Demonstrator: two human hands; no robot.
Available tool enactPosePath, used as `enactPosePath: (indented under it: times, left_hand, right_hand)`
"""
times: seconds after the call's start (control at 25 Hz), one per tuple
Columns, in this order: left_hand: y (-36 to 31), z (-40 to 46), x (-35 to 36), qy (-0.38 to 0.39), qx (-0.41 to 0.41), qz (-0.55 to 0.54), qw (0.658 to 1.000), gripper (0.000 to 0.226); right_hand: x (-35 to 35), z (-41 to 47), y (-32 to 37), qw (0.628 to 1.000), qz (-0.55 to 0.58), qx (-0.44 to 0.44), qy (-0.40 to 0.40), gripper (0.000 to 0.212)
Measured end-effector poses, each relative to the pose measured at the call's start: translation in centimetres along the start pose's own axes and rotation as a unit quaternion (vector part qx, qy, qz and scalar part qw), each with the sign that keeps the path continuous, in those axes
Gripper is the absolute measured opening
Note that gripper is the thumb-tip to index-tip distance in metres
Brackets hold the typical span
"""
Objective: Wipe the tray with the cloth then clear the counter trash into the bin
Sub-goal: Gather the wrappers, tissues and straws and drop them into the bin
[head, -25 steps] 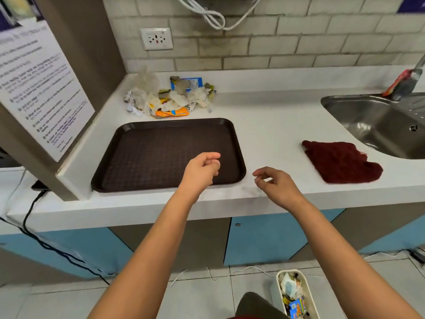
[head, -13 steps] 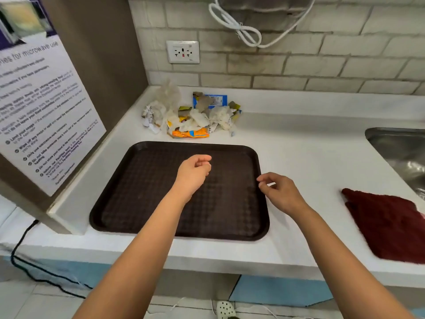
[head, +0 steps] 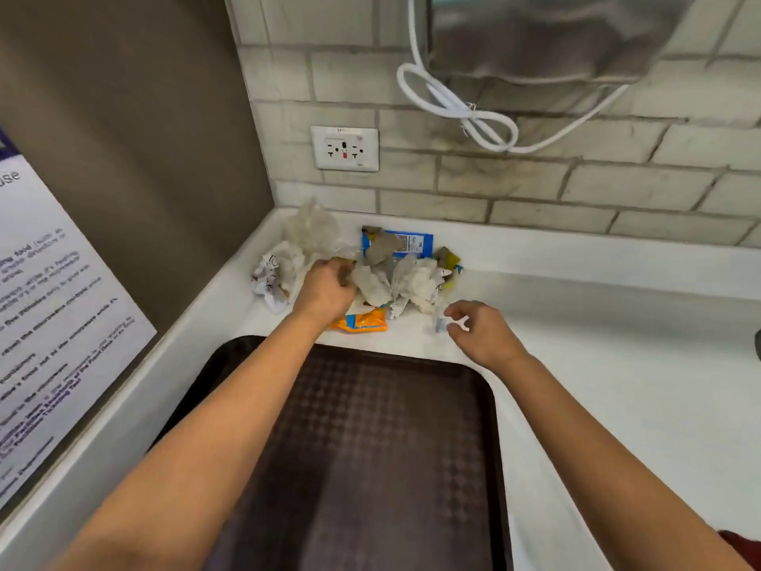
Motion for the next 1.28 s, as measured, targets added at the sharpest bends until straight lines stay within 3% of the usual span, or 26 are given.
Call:
enactPosePath:
  times: [0.16,0.28,0.36,0.44,0.48,0.64,0.84,0.96,1.08,1.28]
  left_hand:
    - [1.1,6.2,1.5,0.046,0.012,0.114,0.992,0.049]
    - [2.6,9.0,3.8,0.143,0.009,0.191,0.971,0.059]
    - [3.5,9.3,5.6,0.218,0.021,0.260,0.940,0.056]
    - [3.5,9.5,5.6,0.216,0.037,0.282,0.934,0.036]
    - [3.6,9.7,4.9,0.188,0.028,0.262,0.946,0.030]
    - [3.5,9.1,0.6,0.052,-0.015,0.114,0.992,0.045]
    - [1.3,5.5,-4.8,-0.125,-0.014,-0.105,0.987,0.047]
    - [0.8,2.5,-4.6,-0.111,-0.045,-0.273,0.955,0.044]
    - [0.0,-0.4,-2.8,-0.064,-0.072,-0.369,0.925,0.047]
    - [-0.5,-3.8,1.1,0.026,-0.109,-0.366,0.924,0.050]
  right_hand:
    - [1.8,7.3,2.7,0.990,-0.123,-0.072,0.001,0.038]
    - [5.5,10.8,2.7,0.957,-0.268,-0.092,0.064,0.054]
    - [6.6,11.8,1.5,0.956,-0.275,-0.054,0.085,0.055]
    - [6.4,12.1,0.8,0.976,-0.207,-0.032,0.060,0.046]
    - [6.0,11.9,0.9,0.983,-0.177,-0.035,0.038,0.042]
    - [3.1,9.1,1.3,0.995,-0.034,-0.062,-0.068,0.028]
    - [-2.4,3.7,0.5,0.955,0.198,-0.043,-0.216,0.024]
    - [-4.6,0.7,0.5,0.927,0.274,-0.036,-0.256,0.028]
    - [-6.5,-1.2,0.1,0.930,0.234,-0.026,-0.283,0.027]
    - [-6.6,-2.6,-5.0,0.951,0.164,0.078,-0.251,0.033]
Point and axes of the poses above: each hand's wrist, its own z-axis towards the middle knuckle, its own x-axis out of the palm, y = z × x, the point moved 10 cm from there along z, towards the middle knuckle, and after that the axes turned 2 degrees about z, right-handed, at the moved point
